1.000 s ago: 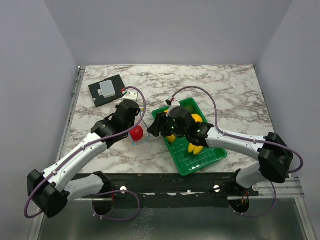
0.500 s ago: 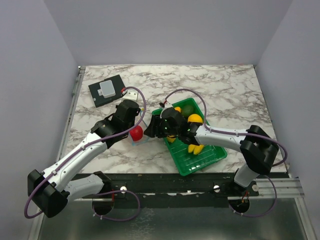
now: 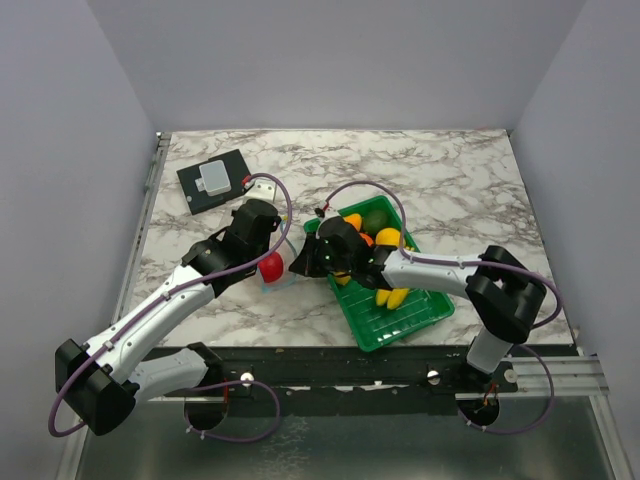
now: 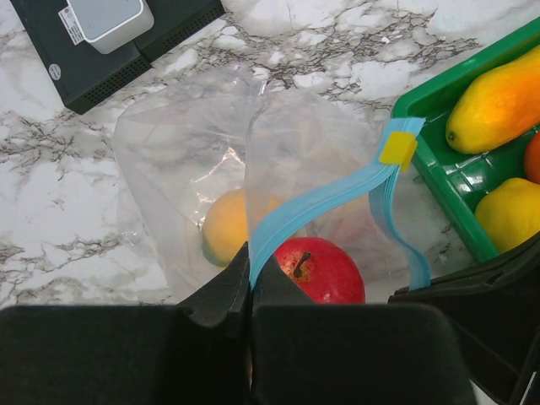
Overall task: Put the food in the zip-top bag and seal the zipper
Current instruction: Adjust the zipper food storage bag at the center of the board.
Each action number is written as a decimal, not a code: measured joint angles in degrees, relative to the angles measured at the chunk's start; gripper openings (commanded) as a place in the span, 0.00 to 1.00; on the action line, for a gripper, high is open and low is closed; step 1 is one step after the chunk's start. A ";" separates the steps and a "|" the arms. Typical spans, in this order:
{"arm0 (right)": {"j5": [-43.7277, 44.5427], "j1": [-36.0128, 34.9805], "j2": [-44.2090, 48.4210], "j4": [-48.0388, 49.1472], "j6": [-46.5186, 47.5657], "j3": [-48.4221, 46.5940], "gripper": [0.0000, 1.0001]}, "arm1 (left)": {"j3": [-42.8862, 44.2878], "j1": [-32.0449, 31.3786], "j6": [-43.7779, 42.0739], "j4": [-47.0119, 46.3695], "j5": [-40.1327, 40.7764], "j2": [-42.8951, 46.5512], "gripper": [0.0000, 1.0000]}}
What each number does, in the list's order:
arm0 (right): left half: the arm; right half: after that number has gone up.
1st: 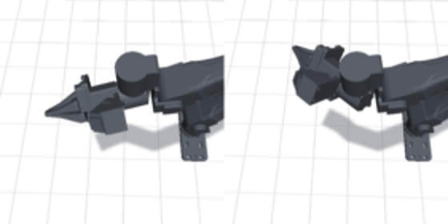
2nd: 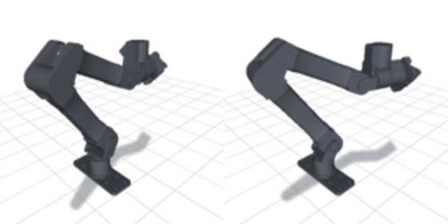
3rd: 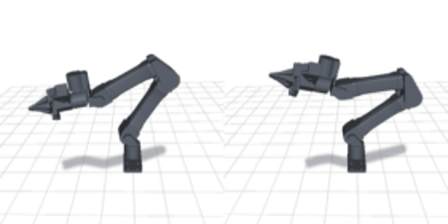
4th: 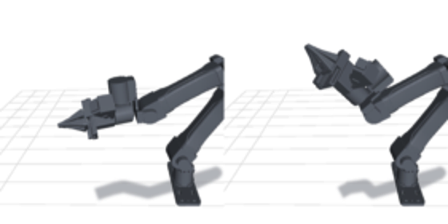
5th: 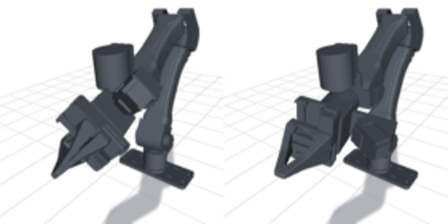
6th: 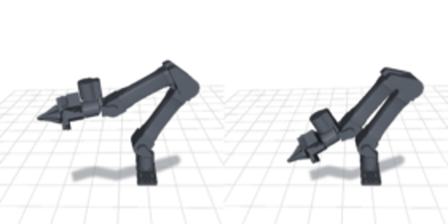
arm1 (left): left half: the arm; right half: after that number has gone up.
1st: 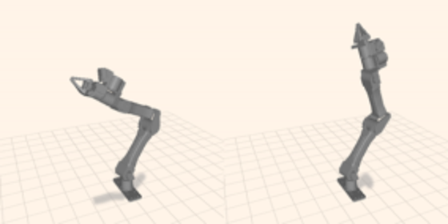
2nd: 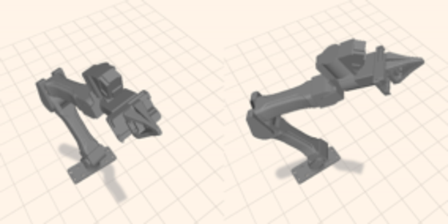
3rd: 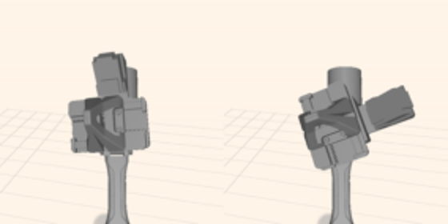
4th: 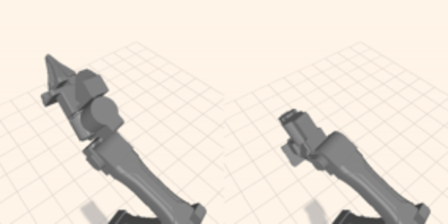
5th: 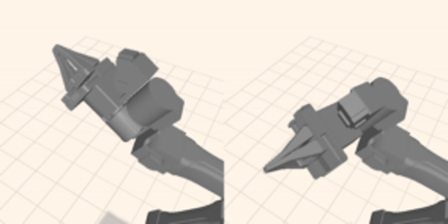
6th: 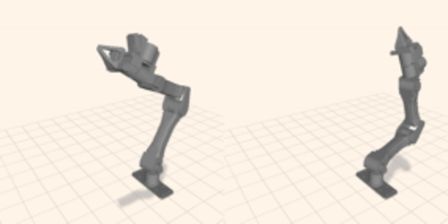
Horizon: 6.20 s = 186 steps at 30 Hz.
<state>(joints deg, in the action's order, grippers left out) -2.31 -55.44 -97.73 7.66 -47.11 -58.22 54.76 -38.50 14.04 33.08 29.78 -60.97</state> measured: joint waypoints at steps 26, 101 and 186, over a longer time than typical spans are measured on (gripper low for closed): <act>-1.88 0.00 8.83 -8.72 8.41 -6.38 0.01 | 12.44 0.00 0.35 15.76 -0.44 1.84 0.01; 7.43 0.70 7.43 -30.23 19.71 -20.17 0.01 | 8.22 0.02 11.63 6.12 -17.97 2.27 0.01; -9.01 0.72 9.99 -51.98 19.69 -25.88 0.01 | 9.40 0.02 10.86 23.80 -28.83 12.96 0.22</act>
<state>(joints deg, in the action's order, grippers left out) -11.31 -54.72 -87.74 -44.31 -27.42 -84.09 64.16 -38.48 24.91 56.88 0.95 -48.01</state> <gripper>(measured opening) 0.013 0.280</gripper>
